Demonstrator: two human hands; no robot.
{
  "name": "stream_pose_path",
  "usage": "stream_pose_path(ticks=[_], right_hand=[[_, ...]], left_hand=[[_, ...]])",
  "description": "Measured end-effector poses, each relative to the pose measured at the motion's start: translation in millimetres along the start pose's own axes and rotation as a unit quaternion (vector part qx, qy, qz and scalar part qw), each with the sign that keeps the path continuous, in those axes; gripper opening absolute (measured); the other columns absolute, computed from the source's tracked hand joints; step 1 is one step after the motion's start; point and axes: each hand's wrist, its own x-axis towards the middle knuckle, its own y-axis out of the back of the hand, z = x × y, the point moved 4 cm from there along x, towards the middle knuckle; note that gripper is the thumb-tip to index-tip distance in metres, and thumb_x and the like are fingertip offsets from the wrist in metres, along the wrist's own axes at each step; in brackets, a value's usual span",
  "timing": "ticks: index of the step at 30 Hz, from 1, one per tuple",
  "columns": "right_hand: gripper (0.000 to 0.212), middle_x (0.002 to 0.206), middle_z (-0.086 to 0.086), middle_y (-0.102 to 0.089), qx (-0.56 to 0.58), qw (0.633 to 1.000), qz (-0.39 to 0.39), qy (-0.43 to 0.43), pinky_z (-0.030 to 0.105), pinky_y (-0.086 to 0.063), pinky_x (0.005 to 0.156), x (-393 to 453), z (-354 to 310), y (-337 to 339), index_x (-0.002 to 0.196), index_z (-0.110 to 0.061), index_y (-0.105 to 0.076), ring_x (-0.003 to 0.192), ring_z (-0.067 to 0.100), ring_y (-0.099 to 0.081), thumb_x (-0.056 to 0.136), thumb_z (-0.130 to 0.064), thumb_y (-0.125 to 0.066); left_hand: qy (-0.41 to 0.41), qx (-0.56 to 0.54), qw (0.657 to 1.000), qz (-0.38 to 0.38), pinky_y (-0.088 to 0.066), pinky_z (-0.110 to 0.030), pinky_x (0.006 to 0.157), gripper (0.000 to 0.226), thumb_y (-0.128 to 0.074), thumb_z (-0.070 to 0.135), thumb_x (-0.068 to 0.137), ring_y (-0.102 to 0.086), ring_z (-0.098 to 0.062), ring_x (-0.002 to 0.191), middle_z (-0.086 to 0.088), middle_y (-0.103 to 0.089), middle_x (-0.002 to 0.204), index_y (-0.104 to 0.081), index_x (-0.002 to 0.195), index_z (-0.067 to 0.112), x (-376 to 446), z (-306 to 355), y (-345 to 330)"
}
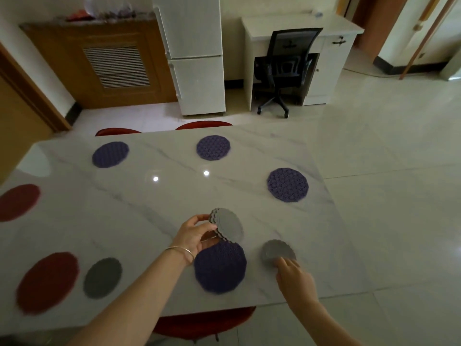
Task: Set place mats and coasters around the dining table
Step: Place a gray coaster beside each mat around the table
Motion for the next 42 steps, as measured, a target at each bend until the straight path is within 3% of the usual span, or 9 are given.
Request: stream_pose_path(ticks=[4, 11, 13, 16, 19, 24, 30, 34, 42], right_hand=[[0.022, 0.109, -0.006, -0.063, -0.003, 1.000, -0.011, -0.021, 0.027, -0.052, 0.068, -6.7, 7.1, -12.7, 0.108, -0.021, -0.058, 0.103, 0.014, -0.055, 0.088, -0.013, -0.051], [0.017, 0.105, -0.002, -0.059, 0.001, 0.998, -0.056, -0.019, 0.025, -0.045, 0.065, -2.8, 8.6, -12.3, 0.094, -0.019, -0.062, 0.097, 0.017, -0.056, 0.087, -0.011, -0.049], [0.014, 0.101, 0.002, -0.062, 0.043, 0.998, -0.020, -0.051, 0.027, -0.042, 0.062, 3.9, 11.9, 7.4, 0.087, -0.019, -0.060, 0.088, 0.022, -0.060, 0.086, -0.009, -0.050], [0.022, 0.106, 0.002, -0.065, 0.134, 0.985, 0.081, -0.066, 0.030, -0.048, 0.072, 21.0, 11.9, 50.0, 0.102, -0.017, -0.065, 0.091, 0.023, -0.062, 0.089, -0.009, -0.049], [0.022, 0.113, -0.001, -0.064, 0.171, 0.979, 0.114, -0.010, 0.030, -0.050, 0.080, 45.8, -3.2, 93.7, 0.111, -0.021, -0.062, 0.097, 0.017, -0.061, 0.091, -0.024, -0.054], [0.038, 0.114, -0.005, -0.066, 0.169, 0.983, 0.051, 0.038, 0.020, -0.041, 0.079, 91.8, -12.3, 138.2, 0.114, -0.029, -0.061, 0.099, 0.012, -0.059, 0.080, -0.045, -0.065], [0.029, 0.101, 0.001, -0.073, 0.247, 0.968, -0.001, 0.041, 0.024, -0.049, 0.078, 150.2, 44.4, 169.5, 0.107, -0.024, -0.069, 0.089, 0.015, -0.064, 0.079, -0.031, -0.071], [0.014, 0.087, 0.008, -0.074, 0.234, 0.963, -0.017, 0.136, 0.030, -0.047, 0.072, 194.3, 88.4, 206.1, 0.093, -0.018, -0.073, 0.081, 0.022, -0.065, 0.084, -0.018, -0.062], [0.017, 0.087, 0.007, -0.070, 0.225, 0.956, -0.055, 0.179, 0.030, -0.054, 0.068, 250.0, 170.4, 261.4, 0.092, -0.012, -0.066, 0.078, 0.020, -0.063, 0.080, -0.009, -0.054]], left_hand=[[0.002, 0.002, 1.000, -0.003, -0.060, -0.035, 0.056, 0.021, -0.056, -0.010, 0.084, -0.065, -0.029, 0.073, -0.020, -0.065, 0.089, -0.054, 0.100, 0.002, -5.8, -3.9, -4.4], [0.009, 0.003, 1.000, -0.015, -0.060, -0.035, 0.053, 0.019, -0.054, -0.012, 0.084, -0.064, -0.030, 0.071, -0.021, -0.063, 0.086, -0.055, 0.097, 0.003, -9.8, -10.7, -21.8], [0.009, 0.004, 1.000, -0.018, -0.060, -0.035, 0.052, 0.020, -0.054, -0.012, 0.085, -0.065, -0.028, 0.066, -0.021, -0.063, 0.085, -0.054, 0.098, 0.003, -9.5, -10.3, -30.8], [0.012, 0.008, 0.999, -0.036, -0.061, -0.035, 0.056, 0.020, -0.054, -0.011, 0.085, -0.062, -0.029, 0.070, -0.020, -0.063, 0.085, -0.055, 0.097, 0.004, -7.7, -3.7, -50.8], [0.005, 0.013, 0.998, -0.064, -0.061, -0.034, 0.059, 0.020, -0.056, -0.009, 0.084, -0.063, -0.030, 0.075, -0.020, -0.064, 0.086, -0.057, 0.098, 0.005, -1.8, 9.7, -79.3], [-0.013, 0.020, 0.995, -0.092, -0.060, -0.036, 0.062, 0.021, -0.058, -0.006, 0.085, -0.069, -0.032, 0.079, -0.022, -0.068, 0.092, -0.059, 0.104, 0.004, 12.6, 25.5, -134.8], [-0.025, 0.018, 0.997, -0.067, -0.058, -0.033, 0.056, 0.023, -0.057, -0.008, 0.084, -0.070, -0.028, 0.069, -0.021, -0.069, 0.085, -0.059, 0.106, 0.000, 47.8, 39.0, -210.0], [-0.052, -0.010, 0.998, -0.018, -0.057, -0.031, 0.052, 0.025, -0.055, -0.008, 0.085, -0.071, -0.027, 0.062, -0.021, -0.069, 0.079, -0.058, 0.108, -0.002, 72.4, 43.7, -267.2], [-0.069, -0.059, 0.994, 0.067, -0.059, -0.036, 0.056, 0.019, -0.055, -0.007, 0.086, -0.072, -0.035, 0.074, -0.025, -0.073, 0.081, -0.060, 0.104, -0.002, 92.1, 34.1, -367.7]])
